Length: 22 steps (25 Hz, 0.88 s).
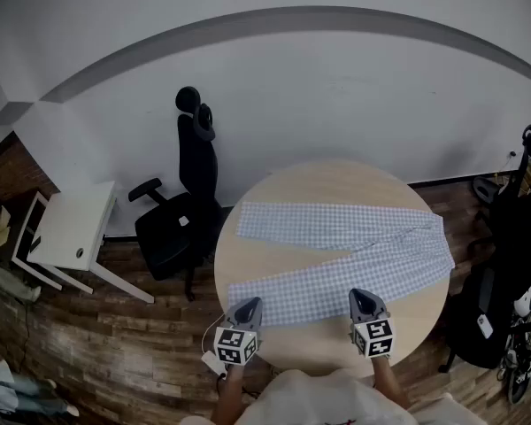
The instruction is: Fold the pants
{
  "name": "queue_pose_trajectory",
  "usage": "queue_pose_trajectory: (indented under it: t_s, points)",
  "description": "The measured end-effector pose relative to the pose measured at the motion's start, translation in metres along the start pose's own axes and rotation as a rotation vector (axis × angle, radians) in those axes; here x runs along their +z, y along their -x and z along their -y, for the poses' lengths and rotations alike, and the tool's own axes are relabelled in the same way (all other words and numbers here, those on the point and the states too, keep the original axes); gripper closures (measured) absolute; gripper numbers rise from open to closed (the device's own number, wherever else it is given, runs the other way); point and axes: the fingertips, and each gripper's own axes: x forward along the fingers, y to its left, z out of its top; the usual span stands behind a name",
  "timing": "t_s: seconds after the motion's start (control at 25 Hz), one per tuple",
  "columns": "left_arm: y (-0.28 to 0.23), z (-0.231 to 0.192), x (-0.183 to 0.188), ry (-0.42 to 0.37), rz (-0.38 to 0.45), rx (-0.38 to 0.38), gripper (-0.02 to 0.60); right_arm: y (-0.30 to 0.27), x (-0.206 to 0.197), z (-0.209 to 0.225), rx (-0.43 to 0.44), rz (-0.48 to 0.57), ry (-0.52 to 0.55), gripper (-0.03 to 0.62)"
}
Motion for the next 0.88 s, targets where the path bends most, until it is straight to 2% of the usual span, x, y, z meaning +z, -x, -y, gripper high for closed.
queue_pose_trajectory:
  t_s: [0.32, 0.56, 0.88]
  points:
    - [-0.013, 0.018, 0.004, -0.011, -0.016, 0.022, 0.543, -0.003, 0.001, 0.020, 0.031, 0.009, -0.004, 0.566]
    - [-0.015, 0.037, 0.005, -0.033, -0.035, 0.047, 0.543, -0.001, -0.006, 0.029, 0.102, 0.022, -0.034, 0.565]
    - [-0.019, 0.064, -0.004, -0.059, -0.072, 0.074, 0.543, 0.001, -0.018, 0.028, 0.178, 0.017, -0.019, 0.565]
